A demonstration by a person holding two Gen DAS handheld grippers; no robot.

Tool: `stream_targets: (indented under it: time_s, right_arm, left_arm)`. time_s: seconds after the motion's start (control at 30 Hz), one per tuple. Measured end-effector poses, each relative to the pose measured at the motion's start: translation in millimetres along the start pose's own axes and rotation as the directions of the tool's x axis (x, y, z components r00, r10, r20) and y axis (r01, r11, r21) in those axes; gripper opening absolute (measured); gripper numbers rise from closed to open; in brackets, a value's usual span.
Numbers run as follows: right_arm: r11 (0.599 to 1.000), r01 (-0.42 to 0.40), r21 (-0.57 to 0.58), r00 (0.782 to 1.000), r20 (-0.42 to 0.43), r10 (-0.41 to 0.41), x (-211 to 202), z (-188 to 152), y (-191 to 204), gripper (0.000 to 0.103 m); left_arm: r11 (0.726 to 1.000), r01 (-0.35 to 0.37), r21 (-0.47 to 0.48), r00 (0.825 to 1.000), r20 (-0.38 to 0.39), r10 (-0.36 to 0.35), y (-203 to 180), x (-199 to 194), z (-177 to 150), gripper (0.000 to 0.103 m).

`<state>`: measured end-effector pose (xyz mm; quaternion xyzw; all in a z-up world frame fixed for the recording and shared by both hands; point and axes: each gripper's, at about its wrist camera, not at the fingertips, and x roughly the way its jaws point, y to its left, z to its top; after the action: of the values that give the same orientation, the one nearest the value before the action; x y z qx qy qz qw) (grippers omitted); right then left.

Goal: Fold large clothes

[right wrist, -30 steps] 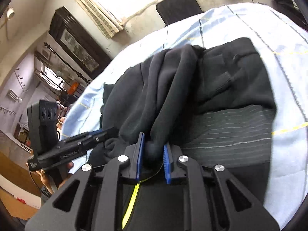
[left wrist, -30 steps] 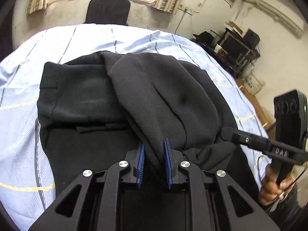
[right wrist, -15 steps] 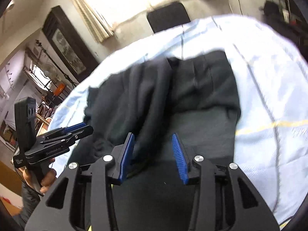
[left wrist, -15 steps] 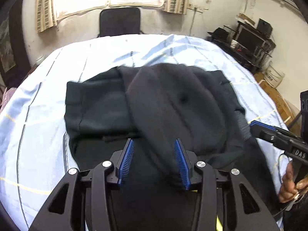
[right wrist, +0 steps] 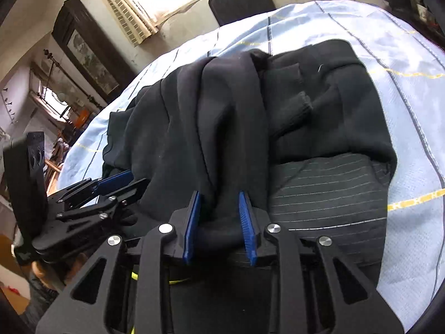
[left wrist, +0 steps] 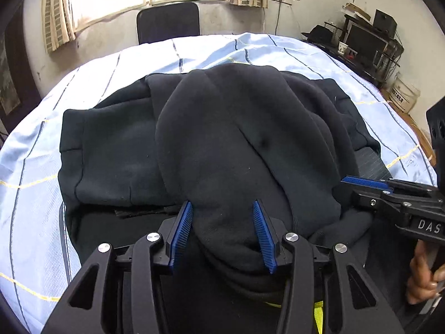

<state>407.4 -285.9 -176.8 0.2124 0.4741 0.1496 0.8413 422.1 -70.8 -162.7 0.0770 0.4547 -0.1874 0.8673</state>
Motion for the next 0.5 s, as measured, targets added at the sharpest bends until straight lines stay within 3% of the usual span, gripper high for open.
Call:
stream_targets:
  time_s: [0.13,0.23,0.27,0.3,0.33,0.43,0.5]
  right_arm:
    - [1.0,0.01,-0.013,1.0,0.013,-0.01,-7.0,0.3,3.4,0.027]
    - [0.999,-0.031,-0.011,0.996,0.078,0.031,-35.7,-2.3,12.5,0.031]
    - [0.999,-0.03,-0.016,0.993,0.111,0.032,-48.7,-4.6,15.1,0.039]
    - [1.0,-0.023,-0.015,0.988,0.155,0.025,-62.5,-7.9,18.2,0.057]
    - [1.0,-0.023,-0.005,0.972,0.236,0.024,-81.5,-13.1,21.9,0.065]
    - [0.996,-0.086,0.029,0.929,0.363,0.07,-117.7,-28.0,26.6,0.074]
    - [0.975,-0.215,0.06,0.918,0.352,0.18,-122.4,-35.1,25.9,0.077]
  left_arm:
    - [0.999,0.025,-0.029,0.999,-0.023,-0.026,5.0,-6.6,1.3,0.046]
    - [0.997,0.055,-0.049,0.998,-0.015,-0.056,11.8,-31.4,-5.4,0.047]
    - [0.997,0.053,-0.051,0.999,-0.009,-0.054,12.0,-37.6,-8.3,0.048]
    - [0.997,0.048,-0.056,0.999,0.001,-0.048,13.9,-47.2,-12.8,0.049]
    - [0.997,0.044,-0.061,0.999,0.012,-0.043,15.4,-55.5,-15.9,0.051]
    - [0.995,0.044,-0.091,0.998,0.049,-0.039,19.7,-82.4,-30.7,0.056]
    - [0.992,0.05,-0.112,0.997,0.065,-0.043,20.9,-98.3,-42.8,0.056]
